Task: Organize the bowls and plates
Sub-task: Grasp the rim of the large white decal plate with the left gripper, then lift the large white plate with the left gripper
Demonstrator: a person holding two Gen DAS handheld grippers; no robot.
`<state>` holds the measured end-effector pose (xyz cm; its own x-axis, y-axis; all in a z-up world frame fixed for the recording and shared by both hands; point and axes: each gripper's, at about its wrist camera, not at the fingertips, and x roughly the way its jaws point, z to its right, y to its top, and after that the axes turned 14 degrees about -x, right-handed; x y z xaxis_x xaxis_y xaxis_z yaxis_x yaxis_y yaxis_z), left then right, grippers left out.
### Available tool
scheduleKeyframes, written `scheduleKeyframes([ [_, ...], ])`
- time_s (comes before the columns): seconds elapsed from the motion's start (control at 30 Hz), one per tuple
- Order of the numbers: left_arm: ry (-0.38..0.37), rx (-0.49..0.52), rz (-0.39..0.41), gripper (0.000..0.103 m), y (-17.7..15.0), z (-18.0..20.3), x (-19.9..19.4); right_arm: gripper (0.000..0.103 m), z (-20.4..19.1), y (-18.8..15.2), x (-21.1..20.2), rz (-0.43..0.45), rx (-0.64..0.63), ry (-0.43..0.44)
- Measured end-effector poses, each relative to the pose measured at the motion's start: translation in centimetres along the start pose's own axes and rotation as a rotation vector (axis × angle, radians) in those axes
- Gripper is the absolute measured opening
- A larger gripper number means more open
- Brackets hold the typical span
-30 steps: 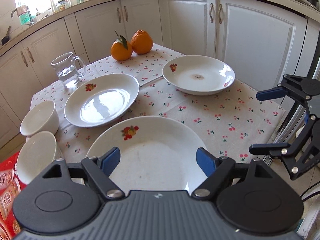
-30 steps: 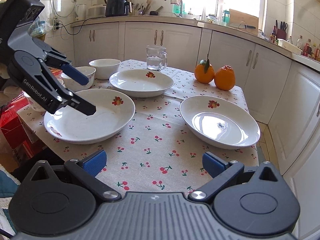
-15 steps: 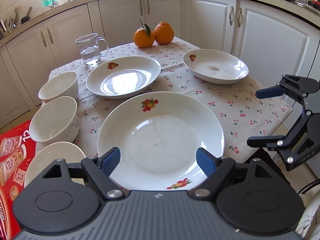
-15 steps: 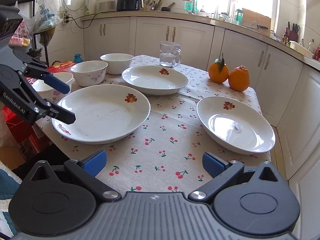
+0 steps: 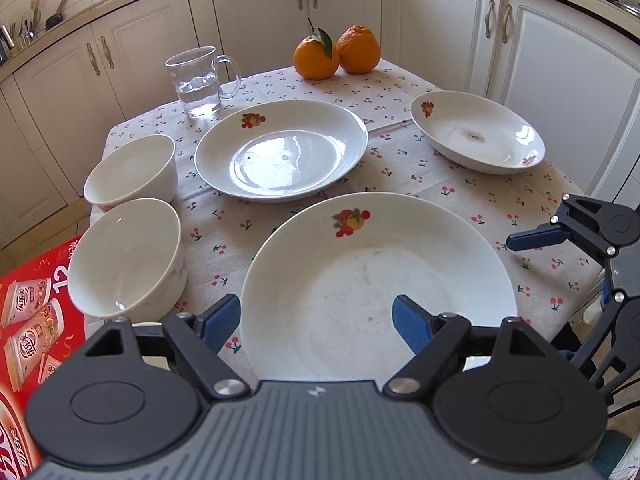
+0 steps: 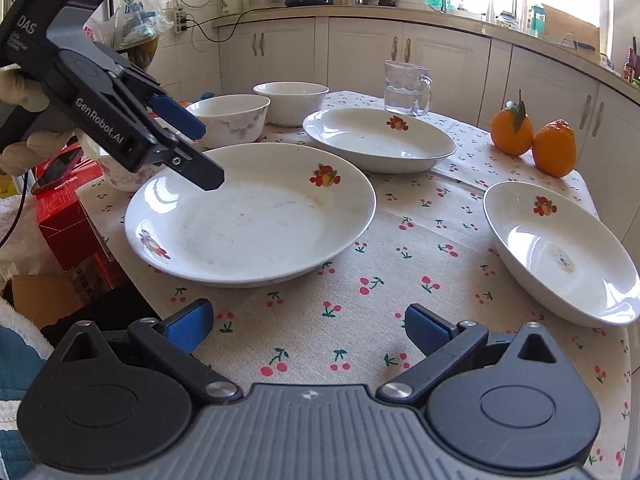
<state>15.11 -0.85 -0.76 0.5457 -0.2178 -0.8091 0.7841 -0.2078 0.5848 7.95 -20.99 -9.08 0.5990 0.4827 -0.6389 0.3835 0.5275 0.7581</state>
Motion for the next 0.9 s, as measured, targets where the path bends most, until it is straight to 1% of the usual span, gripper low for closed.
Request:
scheduleKeyframes([
  [0.1, 0.004, -0.007, -0.035, 0.083, 0.9, -0.6, 1.1, 0.103, -0.1, 0.1, 0.4, 0.016, -0.011, 0.025],
  [0.23, -0.011, -0.031, -0.096, 0.082, 1.8, -1.4, 2.5, 0.103, -0.3, 0.3, 0.9, 0.031, -0.040, 0.062],
  [0.3, -0.019, -0.027, -0.122, 0.080, 2.1, -1.6, 3.0, 0.102, -0.5, 0.5, 1.0, 0.038, -0.056, 0.067],
  [0.43, -0.043, -0.024, -0.171, 0.079, 2.7, -2.0, 3.8, 0.098, -0.5, 0.8, 1.3, 0.044, -0.066, 0.101],
  [0.5, -0.064, -0.021, -0.213, 0.073, 3.0, -2.1, 4.3, 0.097, -0.6, 0.9, 1.3, 0.046, -0.077, 0.110],
  [0.57, -0.068, -0.010, -0.248, 0.070, 3.1, -2.0, 4.9, 0.095, -0.7, 1.0, 1.4, 0.047, -0.089, 0.120],
  [0.63, -0.079, -0.002, -0.272, 0.070, 3.3, -2.0, 5.3, 0.094, -0.7, 1.1, 1.4, 0.047, -0.094, 0.130],
  [0.73, -0.086, 0.007, -0.295, 0.068, 3.6, -1.9, 5.7, 0.092, -0.9, 1.2, 1.5, 0.052, -0.100, 0.140],
  [0.9, -0.112, -0.006, -0.316, 0.066, 4.1, -2.4, 6.2, 0.090, -1.0, 1.3, 1.6, 0.061, -0.095, 0.149],
])
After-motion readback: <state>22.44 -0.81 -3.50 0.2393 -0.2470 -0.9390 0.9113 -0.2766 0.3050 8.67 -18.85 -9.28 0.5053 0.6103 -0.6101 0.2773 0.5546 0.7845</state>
